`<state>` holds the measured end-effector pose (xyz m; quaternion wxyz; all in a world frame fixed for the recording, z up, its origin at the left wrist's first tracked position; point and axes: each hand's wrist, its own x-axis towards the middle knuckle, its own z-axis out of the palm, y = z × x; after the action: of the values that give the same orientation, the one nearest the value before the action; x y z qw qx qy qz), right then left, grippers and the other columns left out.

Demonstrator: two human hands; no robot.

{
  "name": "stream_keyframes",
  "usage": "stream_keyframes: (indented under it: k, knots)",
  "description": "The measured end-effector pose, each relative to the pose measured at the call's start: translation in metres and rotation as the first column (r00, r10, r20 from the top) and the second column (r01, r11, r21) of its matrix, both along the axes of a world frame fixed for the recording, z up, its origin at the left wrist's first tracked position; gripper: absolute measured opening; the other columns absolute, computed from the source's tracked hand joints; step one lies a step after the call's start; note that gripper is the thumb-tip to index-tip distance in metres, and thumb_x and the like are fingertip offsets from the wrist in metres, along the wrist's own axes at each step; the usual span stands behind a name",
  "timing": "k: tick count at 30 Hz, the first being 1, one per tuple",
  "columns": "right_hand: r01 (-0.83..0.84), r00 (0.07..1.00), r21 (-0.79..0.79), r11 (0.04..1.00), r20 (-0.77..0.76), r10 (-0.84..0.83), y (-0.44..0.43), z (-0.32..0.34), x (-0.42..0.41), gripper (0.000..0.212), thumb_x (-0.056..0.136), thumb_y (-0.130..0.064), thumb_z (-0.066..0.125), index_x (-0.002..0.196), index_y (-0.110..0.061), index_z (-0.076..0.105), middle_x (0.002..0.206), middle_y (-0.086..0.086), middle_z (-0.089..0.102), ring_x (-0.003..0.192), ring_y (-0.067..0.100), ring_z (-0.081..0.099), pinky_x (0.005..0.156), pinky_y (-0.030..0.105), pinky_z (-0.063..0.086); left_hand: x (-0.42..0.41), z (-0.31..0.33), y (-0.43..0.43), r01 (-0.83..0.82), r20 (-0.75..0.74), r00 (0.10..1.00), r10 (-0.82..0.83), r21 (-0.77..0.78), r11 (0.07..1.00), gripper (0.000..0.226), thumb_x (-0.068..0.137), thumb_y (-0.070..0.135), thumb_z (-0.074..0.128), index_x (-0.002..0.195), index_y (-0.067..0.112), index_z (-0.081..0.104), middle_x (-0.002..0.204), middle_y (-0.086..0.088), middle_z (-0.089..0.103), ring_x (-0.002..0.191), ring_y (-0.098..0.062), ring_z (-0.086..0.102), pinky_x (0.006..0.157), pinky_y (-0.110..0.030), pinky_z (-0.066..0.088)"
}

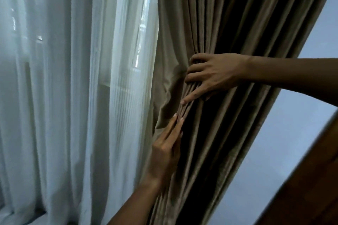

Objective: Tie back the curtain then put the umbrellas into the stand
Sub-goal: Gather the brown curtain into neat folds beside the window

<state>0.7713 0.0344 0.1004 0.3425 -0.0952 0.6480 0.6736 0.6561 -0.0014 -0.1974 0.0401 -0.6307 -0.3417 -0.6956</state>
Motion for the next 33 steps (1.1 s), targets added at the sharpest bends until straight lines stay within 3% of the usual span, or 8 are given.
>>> stream_keyframes:
  k: [4,9,12,15,19,24,30,33]
  knots:
    - [0.006,0.983,-0.216,0.976,-0.178,-0.046,-0.001,0.009,0.012,0.085,0.091,-0.014,0.065,0.159,-0.039,0.020,0.124,0.014,0.061,0.118,0.036,0.059,0.104,0.055,0.044,0.020,0.005,0.000,0.101,0.006,0.995,-0.101,-0.054,0.993,0.064,0.094,-0.007,0.063,0.151,0.014,0.041,0.160,-0.006,0.038,0.145,-0.011,0.042,0.115,-0.032,0.041]
    - [-0.011,0.975,-0.236,0.972,-0.218,-0.042,0.002,0.004,0.022,0.058,0.094,-0.013,0.057,0.150,-0.026,0.046,0.112,0.009,0.067,0.105,0.031,0.064,0.092,0.046,0.050,0.050,0.017,0.006,0.026,0.021,1.000,-0.022,-0.235,0.972,0.071,0.098,0.027,0.062,0.158,0.029,0.024,0.164,0.009,0.027,0.144,0.012,0.024,0.115,-0.009,0.024]
    - [-0.032,0.968,-0.248,0.968,-0.250,-0.033,0.011,0.003,0.031,0.052,0.097,-0.020,0.055,0.148,-0.026,0.048,0.122,0.011,0.066,0.116,0.032,0.063,0.101,0.050,0.048,0.064,0.025,0.010,0.029,0.093,0.996,0.004,-0.356,0.934,0.085,0.095,0.049,0.061,0.160,0.030,0.011,0.167,0.006,0.020,0.151,-0.007,0.023,0.121,-0.025,0.025]
    - [0.017,0.962,-0.238,0.971,-0.262,-0.082,0.027,-0.002,0.042,0.065,0.091,-0.039,0.069,0.150,-0.030,0.045,0.137,0.012,0.061,0.132,0.033,0.055,0.114,0.052,0.040,0.072,0.026,0.026,0.039,0.143,0.989,0.021,-0.407,0.912,0.088,0.094,0.044,0.064,0.160,0.027,0.008,0.167,0.000,0.017,0.154,-0.018,0.020,0.122,-0.045,0.029]
    - [0.134,0.930,-0.226,0.965,-0.309,-0.201,0.049,-0.009,0.045,0.077,0.092,-0.042,0.067,0.158,-0.032,0.028,0.158,0.009,0.042,0.152,0.029,0.030,0.125,0.050,0.016,0.064,0.027,0.045,0.082,0.193,0.981,0.003,-0.432,0.898,0.077,0.096,0.033,0.053,0.160,0.028,0.010,0.167,0.004,0.020,0.152,-0.012,0.022,0.122,-0.044,0.029]
    - [0.086,0.930,-0.217,0.972,-0.333,-0.156,0.078,-0.012,0.016,0.083,0.085,-0.045,0.072,0.156,-0.036,0.029,0.159,0.008,0.041,0.153,0.029,0.027,0.124,0.054,0.008,0.031,0.019,0.070,0.087,0.219,0.976,0.012,-0.436,0.895,0.065,0.102,0.028,0.051,0.159,0.030,0.019,0.162,0.009,0.031,0.148,-0.007,0.030,0.120,-0.043,0.032]
    - [0.087,0.935,-0.185,0.979,-0.325,-0.144,0.115,-0.022,-0.032,0.101,0.079,-0.060,0.071,0.159,-0.038,0.014,0.168,0.009,0.020,0.158,0.029,0.007,0.121,0.055,-0.010,-0.007,0.006,0.097,0.077,0.239,0.970,0.031,-0.429,0.900,0.072,0.097,0.040,0.052,0.159,0.029,0.017,0.164,0.006,0.029,0.150,-0.012,0.029,0.119,-0.047,0.033]
    - [0.119,0.947,-0.164,0.979,-0.278,-0.162,0.120,-0.018,-0.043,0.094,0.086,-0.037,0.067,0.160,-0.039,0.009,0.170,0.009,0.010,0.158,0.028,0.001,0.120,0.055,-0.013,-0.011,0.006,0.101,0.099,0.234,0.972,0.003,-0.422,0.901,0.081,0.094,0.050,0.062,0.159,0.030,0.017,0.164,0.009,0.027,0.150,-0.010,0.029,0.118,-0.044,0.035]
